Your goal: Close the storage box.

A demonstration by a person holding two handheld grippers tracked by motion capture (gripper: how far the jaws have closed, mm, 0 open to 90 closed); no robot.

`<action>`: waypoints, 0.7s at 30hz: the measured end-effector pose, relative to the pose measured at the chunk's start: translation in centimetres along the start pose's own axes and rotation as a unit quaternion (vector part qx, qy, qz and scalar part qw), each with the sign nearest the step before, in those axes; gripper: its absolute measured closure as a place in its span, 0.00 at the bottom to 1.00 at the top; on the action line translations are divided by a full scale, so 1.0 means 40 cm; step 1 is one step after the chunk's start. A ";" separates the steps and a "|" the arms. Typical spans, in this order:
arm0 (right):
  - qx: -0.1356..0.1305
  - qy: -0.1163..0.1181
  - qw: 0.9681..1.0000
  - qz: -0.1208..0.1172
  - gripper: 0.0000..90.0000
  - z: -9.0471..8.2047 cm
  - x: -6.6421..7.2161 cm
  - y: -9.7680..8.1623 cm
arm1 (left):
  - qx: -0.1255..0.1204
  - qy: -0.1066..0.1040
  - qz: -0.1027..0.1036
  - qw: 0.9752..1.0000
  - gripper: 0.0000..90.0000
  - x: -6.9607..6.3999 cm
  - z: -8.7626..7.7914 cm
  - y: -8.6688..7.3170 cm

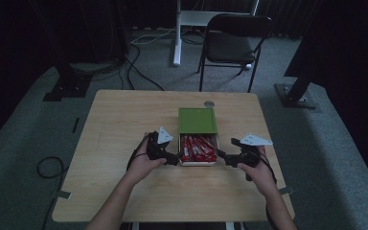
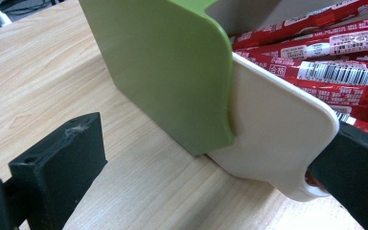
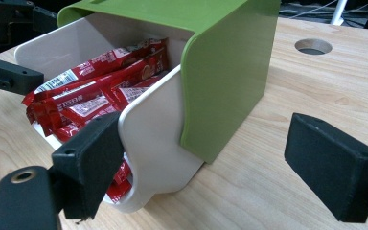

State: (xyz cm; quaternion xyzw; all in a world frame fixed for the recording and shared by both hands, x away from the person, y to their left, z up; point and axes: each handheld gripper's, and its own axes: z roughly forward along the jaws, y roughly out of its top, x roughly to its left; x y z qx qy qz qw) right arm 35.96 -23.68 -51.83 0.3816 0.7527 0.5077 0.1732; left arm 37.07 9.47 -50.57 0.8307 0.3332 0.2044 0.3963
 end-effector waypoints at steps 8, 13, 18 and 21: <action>-0.007 -0.004 1.000 0.010 0.14 0.013 -0.008 0.001 | 0.000 0.008 -0.001 1.000 0.02 0.008 0.014 0.007; -0.007 -0.011 1.000 0.009 0.14 0.023 -0.013 0.008 | -0.003 0.009 -0.005 1.000 0.02 0.017 0.022 0.009; -0.007 -0.019 1.000 0.007 0.14 0.032 -0.017 0.015 | -0.006 0.013 -0.013 1.000 0.02 0.030 0.031 0.011; -0.008 -0.021 1.000 0.009 0.14 0.039 -0.019 0.018 | -0.005 0.013 -0.014 1.000 0.02 0.036 0.035 0.014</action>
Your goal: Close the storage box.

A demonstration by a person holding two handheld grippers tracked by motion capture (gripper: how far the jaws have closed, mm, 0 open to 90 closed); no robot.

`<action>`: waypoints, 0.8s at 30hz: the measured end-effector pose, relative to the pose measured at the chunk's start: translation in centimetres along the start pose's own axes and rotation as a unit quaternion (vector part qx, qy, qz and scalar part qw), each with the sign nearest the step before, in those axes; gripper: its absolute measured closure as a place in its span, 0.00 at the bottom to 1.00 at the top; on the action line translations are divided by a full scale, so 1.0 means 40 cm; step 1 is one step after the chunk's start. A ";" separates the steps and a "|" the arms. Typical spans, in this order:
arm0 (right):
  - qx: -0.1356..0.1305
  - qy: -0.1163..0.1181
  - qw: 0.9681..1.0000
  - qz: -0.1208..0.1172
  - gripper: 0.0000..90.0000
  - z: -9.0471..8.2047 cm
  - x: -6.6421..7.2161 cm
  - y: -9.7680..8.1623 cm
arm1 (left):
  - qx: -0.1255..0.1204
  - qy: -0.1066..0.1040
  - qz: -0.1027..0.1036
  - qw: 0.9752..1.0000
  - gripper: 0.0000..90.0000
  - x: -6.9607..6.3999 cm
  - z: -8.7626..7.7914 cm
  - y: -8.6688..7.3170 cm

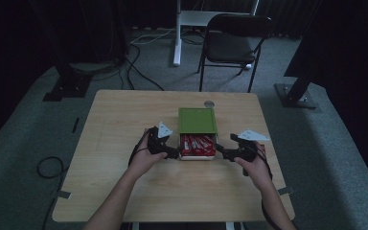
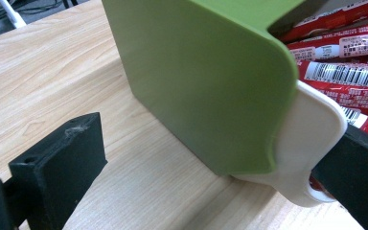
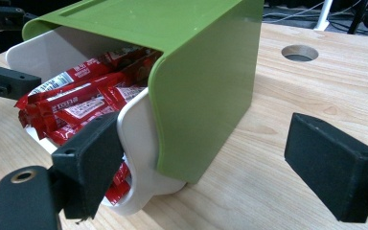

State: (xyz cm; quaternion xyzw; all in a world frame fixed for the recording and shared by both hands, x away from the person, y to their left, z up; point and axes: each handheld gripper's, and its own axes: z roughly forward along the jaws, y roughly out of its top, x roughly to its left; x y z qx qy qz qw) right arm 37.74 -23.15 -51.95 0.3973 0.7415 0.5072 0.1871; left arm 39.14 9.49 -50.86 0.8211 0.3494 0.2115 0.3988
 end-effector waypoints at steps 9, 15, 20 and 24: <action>-0.004 -0.012 1.000 0.005 0.14 0.013 -0.005 0.006 | 0.001 0.005 0.001 1.000 0.02 0.011 0.013 0.011; -0.005 -0.017 1.000 0.007 0.14 0.021 -0.010 0.010 | 0.003 0.006 0.002 1.000 0.02 0.017 0.021 0.015; -0.007 -0.022 1.000 0.011 0.14 0.026 -0.012 0.012 | 0.000 0.007 -0.003 1.000 0.02 0.023 0.028 0.016; -0.007 -0.025 1.000 0.011 0.14 0.030 -0.014 0.014 | -0.001 0.007 -0.006 1.000 0.02 0.028 0.031 0.016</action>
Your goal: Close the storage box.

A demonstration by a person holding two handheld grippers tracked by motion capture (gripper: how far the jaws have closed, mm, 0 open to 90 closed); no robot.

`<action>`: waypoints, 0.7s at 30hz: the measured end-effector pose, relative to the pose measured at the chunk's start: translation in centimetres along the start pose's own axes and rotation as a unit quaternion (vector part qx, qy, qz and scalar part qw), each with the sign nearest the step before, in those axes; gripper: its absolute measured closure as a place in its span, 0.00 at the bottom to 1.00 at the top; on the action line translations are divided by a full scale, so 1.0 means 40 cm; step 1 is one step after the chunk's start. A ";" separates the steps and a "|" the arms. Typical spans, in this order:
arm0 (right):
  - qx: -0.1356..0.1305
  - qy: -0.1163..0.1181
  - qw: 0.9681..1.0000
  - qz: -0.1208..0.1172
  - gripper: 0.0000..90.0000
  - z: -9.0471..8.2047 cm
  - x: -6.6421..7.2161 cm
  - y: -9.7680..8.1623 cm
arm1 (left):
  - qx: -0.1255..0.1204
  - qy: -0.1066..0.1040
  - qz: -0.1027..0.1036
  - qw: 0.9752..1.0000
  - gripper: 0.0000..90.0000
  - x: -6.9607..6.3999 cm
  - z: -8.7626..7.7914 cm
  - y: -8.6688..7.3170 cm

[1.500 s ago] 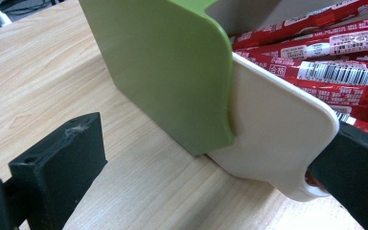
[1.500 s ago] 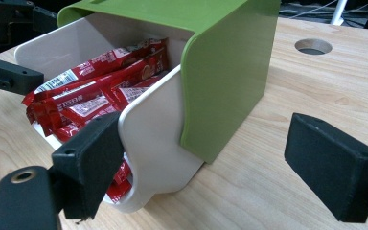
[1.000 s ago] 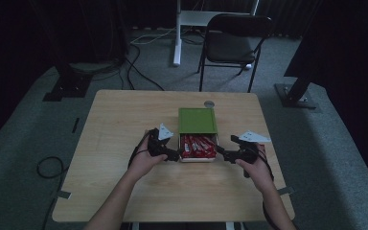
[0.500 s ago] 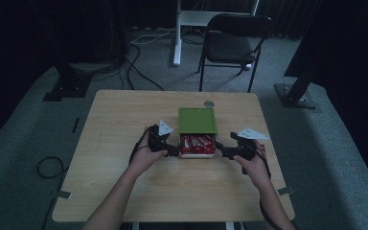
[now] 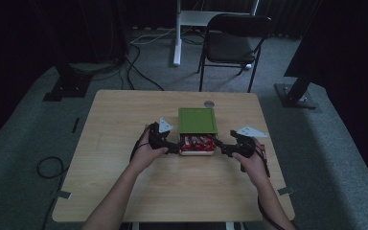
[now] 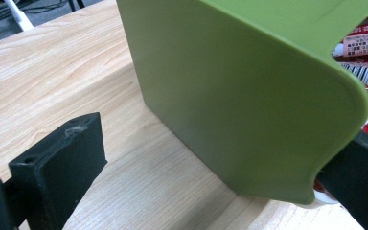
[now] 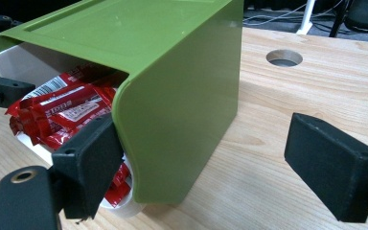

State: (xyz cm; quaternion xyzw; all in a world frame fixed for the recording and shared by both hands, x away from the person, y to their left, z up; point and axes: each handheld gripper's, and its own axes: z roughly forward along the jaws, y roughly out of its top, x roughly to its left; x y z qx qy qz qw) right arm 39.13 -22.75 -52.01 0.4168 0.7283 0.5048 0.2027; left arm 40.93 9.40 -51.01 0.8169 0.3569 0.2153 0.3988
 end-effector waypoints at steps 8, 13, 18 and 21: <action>0.002 -0.002 1.000 0.001 0.14 0.006 -0.001 0.001 | -0.002 -0.004 -0.005 1.000 0.01 0.006 0.007 -0.001; -0.003 0.004 1.000 0.005 0.15 0.005 -0.001 -0.001 | -0.001 0.000 0.004 1.000 0.01 0.001 0.005 0.000; -0.003 0.013 1.000 0.003 0.15 0.003 0.005 -0.004 | 0.004 0.006 0.015 1.000 0.01 -0.007 -0.002 -0.001; -0.010 0.013 1.000 0.009 0.15 -0.004 0.007 -0.002 | -0.006 0.003 0.011 1.000 0.01 -0.014 -0.013 0.003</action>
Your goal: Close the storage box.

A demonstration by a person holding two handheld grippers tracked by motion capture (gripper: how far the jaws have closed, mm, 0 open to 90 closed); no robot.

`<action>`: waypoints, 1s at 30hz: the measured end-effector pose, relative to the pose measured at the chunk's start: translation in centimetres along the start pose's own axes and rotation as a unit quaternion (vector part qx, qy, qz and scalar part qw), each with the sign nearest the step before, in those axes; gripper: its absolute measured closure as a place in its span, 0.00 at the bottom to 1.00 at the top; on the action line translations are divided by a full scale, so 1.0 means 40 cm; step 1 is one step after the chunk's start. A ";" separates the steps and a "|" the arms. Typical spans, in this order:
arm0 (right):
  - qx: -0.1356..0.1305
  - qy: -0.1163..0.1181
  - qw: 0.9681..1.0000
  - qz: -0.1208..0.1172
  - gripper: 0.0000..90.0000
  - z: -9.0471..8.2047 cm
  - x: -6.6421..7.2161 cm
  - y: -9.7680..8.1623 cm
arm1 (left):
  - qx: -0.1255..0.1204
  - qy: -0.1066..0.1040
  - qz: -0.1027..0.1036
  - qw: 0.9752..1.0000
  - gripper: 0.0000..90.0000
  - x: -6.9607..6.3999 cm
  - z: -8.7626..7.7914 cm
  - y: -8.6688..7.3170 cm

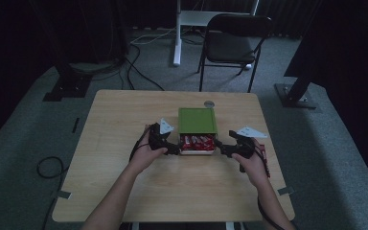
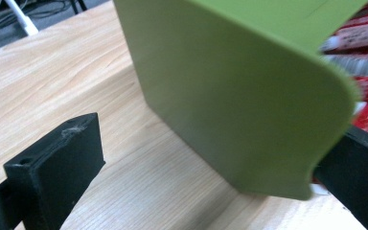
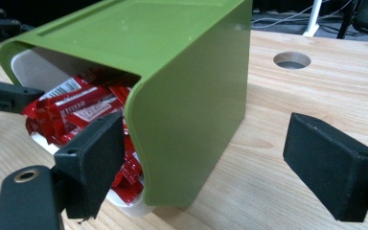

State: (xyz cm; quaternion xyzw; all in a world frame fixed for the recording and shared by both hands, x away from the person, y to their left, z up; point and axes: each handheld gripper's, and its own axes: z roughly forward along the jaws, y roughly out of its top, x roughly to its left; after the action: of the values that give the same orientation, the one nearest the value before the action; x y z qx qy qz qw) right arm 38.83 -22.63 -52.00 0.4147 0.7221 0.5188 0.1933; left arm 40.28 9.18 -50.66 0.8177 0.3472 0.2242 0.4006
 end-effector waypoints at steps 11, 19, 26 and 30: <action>-0.008 0.000 1.000 0.001 0.15 -0.021 0.012 -0.001 | -0.012 0.003 -0.003 1.000 0.01 -0.010 -0.032 0.007; -0.005 -0.008 1.000 0.002 0.15 -0.039 0.013 -0.014 | -0.012 0.005 -0.006 1.000 0.01 -0.011 -0.049 -0.003; 0.001 -0.014 1.000 -0.001 0.15 -0.054 0.009 -0.023 | -0.006 0.009 -0.010 1.000 0.01 -0.003 -0.060 -0.020; 0.003 -0.021 1.000 -0.002 0.15 -0.069 0.002 -0.028 | -0.005 0.014 -0.011 1.000 0.01 0.008 -0.078 -0.030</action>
State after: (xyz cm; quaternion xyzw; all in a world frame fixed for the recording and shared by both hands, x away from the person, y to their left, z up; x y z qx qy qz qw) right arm 36.38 -24.30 -51.95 0.4246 0.7201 0.5078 0.2081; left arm 38.01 11.50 -49.82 0.8086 0.3609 0.2331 0.4020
